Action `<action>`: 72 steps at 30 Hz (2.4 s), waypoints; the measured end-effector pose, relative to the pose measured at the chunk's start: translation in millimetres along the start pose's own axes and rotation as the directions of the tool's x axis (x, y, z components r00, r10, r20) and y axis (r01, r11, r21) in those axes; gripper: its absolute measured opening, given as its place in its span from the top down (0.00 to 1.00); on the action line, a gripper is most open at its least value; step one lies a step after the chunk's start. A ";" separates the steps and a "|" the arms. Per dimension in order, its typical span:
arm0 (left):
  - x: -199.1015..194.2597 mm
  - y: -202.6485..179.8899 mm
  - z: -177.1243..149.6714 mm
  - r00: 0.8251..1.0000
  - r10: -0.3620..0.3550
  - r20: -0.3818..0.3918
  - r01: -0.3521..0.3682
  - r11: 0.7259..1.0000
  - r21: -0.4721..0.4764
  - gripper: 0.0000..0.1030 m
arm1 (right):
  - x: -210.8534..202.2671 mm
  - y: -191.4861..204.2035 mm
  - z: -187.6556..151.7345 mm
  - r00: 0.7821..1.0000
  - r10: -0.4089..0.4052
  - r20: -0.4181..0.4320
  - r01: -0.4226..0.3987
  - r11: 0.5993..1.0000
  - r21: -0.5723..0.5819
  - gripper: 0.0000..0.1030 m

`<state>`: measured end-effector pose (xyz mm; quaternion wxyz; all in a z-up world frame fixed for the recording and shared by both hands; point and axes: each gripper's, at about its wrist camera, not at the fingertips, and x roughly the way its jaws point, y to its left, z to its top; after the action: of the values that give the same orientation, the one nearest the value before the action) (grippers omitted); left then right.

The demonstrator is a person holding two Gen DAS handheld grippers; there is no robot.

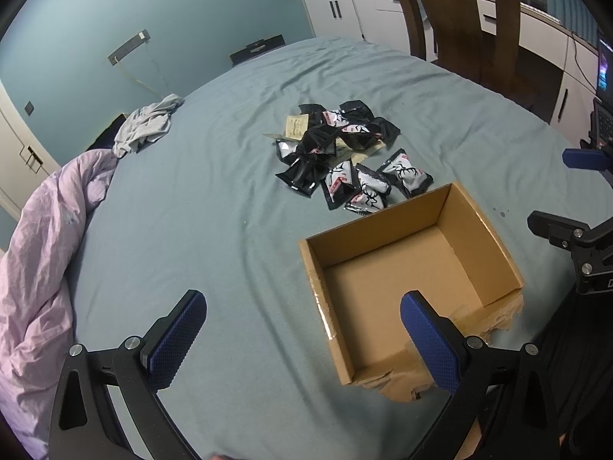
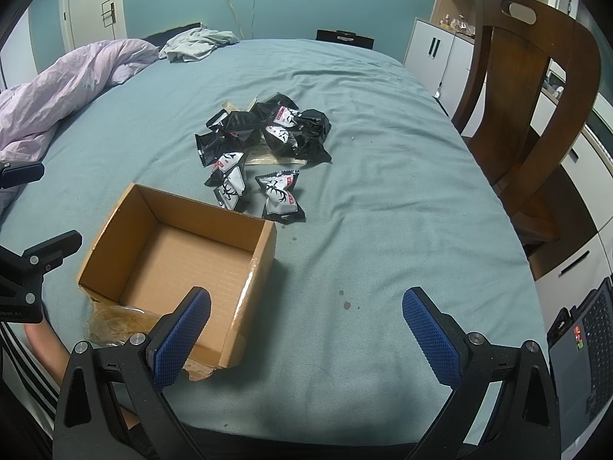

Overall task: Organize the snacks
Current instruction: 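Reach the right gripper to the snack pile and grasp a white-black packet, then grasp a white packet with the left gripper while the right gripper carries its packet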

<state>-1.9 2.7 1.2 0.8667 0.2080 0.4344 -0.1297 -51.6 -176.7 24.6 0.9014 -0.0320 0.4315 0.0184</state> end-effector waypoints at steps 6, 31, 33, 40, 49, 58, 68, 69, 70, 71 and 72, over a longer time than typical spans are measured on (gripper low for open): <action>0.1 6.6 1.8 1.000 -0.014 -0.007 0.014 0.999 -0.035 0.00 | 5.1 -4.9 5.5 1.000 0.022 -0.014 -0.022 0.999 0.025 0.02; 33.0 32.6 5.6 0.986 -0.123 -0.114 0.103 0.980 -0.168 0.00 | 135.9 -33.3 79.0 0.975 0.160 -0.151 -0.137 0.979 0.152 0.05; 34.7 32.7 5.5 0.985 -0.128 -0.119 0.107 0.979 -0.171 0.00 | 147.7 -32.6 85.8 0.976 0.141 -0.167 -0.118 0.983 0.142 0.08; 43.5 34.1 16.0 0.981 -0.158 -0.111 0.136 0.974 -0.183 0.00 | 190.3 -28.1 93.8 0.957 0.165 -0.239 -0.130 0.979 0.155 0.25; 63.3 36.6 40.5 0.982 -0.168 -0.085 0.150 0.971 -0.186 0.00 | 209.3 -12.0 102.0 0.944 0.216 -0.250 -0.191 0.974 0.119 0.66; 95.2 37.2 69.8 0.983 -0.167 -0.071 0.154 0.975 -0.163 0.00 | 193.6 -14.4 107.1 0.954 0.257 -0.154 -0.238 0.962 0.130 0.80; 129.4 21.6 103.5 0.947 -0.300 -0.116 0.287 0.951 -0.117 0.00 | 154.8 -35.2 111.6 0.954 0.298 -0.022 -0.289 0.938 0.191 0.81; 131.1 19.1 107.9 0.941 -0.315 -0.122 0.302 0.946 -0.117 0.00 | 151.1 -37.6 111.9 0.955 0.297 -0.009 -0.290 0.937 0.198 0.81; 134.6 16.5 112.6 0.935 -0.326 -0.136 0.310 0.942 -0.126 0.00 | 146.9 -40.3 111.4 0.956 0.294 0.005 -0.289 0.934 0.208 0.81; 140.2 15.0 117.0 0.930 -0.332 -0.158 0.311 0.939 -0.147 0.00 | 143.7 -42.2 110.4 0.959 0.284 0.015 -0.280 0.935 0.216 0.81; 144.4 15.4 118.5 0.924 -0.341 -0.175 0.312 0.934 -0.171 0.00 | 141.0 -43.9 108.4 0.961 0.277 0.019 -0.274 0.936 0.219 0.81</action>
<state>172.2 -46.2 -48.1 0.7969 0.0833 0.5565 -0.2200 123.7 -211.7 -15.6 0.8853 0.1283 0.4364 0.0965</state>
